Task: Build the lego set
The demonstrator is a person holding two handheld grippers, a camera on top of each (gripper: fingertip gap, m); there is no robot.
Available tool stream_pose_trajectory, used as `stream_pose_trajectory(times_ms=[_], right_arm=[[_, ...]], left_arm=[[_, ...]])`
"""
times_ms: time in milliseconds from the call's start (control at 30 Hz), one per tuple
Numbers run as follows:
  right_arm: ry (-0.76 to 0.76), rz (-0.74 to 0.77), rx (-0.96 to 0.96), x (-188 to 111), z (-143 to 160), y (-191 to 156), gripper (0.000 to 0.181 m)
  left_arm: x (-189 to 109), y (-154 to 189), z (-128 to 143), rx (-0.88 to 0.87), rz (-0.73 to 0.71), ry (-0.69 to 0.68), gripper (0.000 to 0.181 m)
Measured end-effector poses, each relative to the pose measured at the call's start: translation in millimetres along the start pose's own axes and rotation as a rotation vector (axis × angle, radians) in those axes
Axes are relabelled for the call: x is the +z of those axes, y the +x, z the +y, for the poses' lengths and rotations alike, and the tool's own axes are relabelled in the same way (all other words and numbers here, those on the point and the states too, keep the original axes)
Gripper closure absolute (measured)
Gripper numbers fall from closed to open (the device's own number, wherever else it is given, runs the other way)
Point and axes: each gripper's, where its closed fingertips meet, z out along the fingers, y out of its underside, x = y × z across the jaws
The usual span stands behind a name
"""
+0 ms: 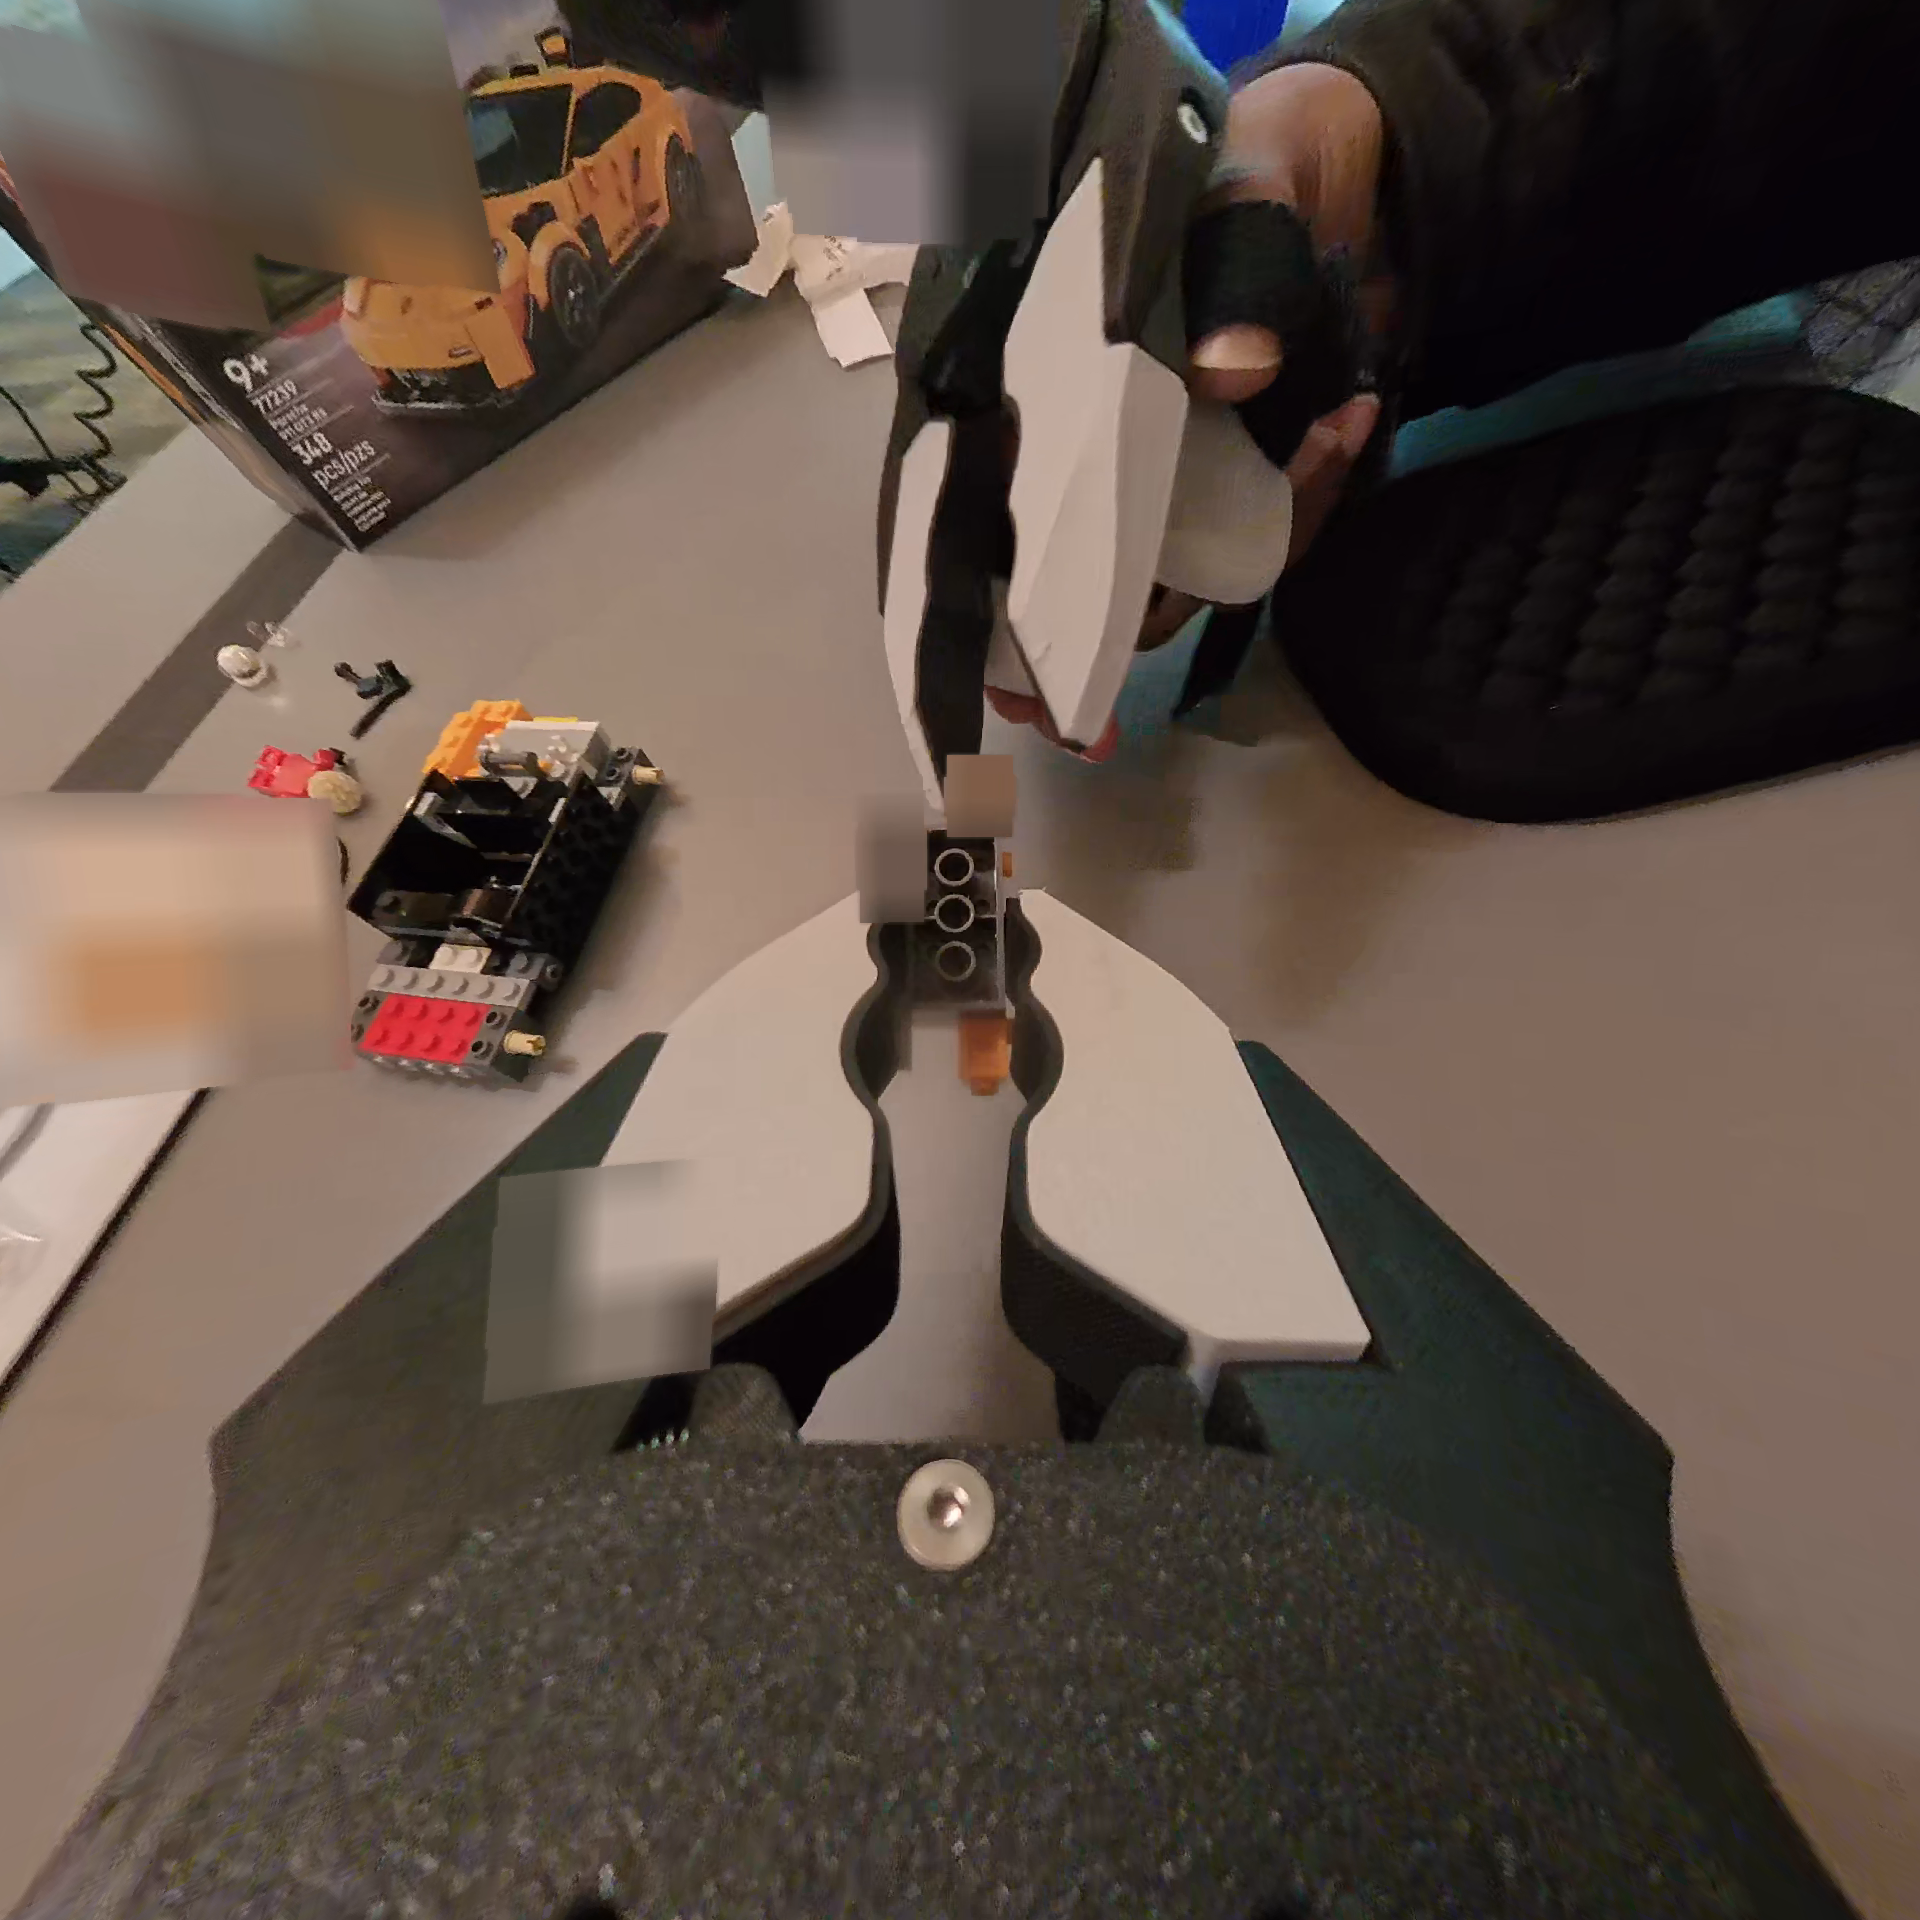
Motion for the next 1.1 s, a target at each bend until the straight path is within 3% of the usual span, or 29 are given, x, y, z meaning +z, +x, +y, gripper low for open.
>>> stream_pose_trajectory(times_ms=[200, 400, 633, 900, 1100], right_arm=[[0.019, -0.003, 0.152, 4, 3, 10, 0.149], [0.015, -0.022, 0.168, 6, 3, 8, 0.154], [0.030, -0.087, 0.169, 6, 0, -1, 0.162], [0.079, -0.132, 0.109, -1, -8, -18, 0.162], [0.101, -0.128, 0.086, -6, -13, -25, 0.162]], left_arm=[[0, 3, 0, 0.056, -0.018, -0.013, 0.164], [-1, 3, -2, 0.090, -0.035, -0.015, 0.164], [-3, 4, -8, 0.159, -0.063, 0.012, 0.164], [-13, 7, -31, 0.374, -0.191, 0.099, 0.164], [-15, 6, -38, 0.407, -0.231, 0.119, 0.164]])
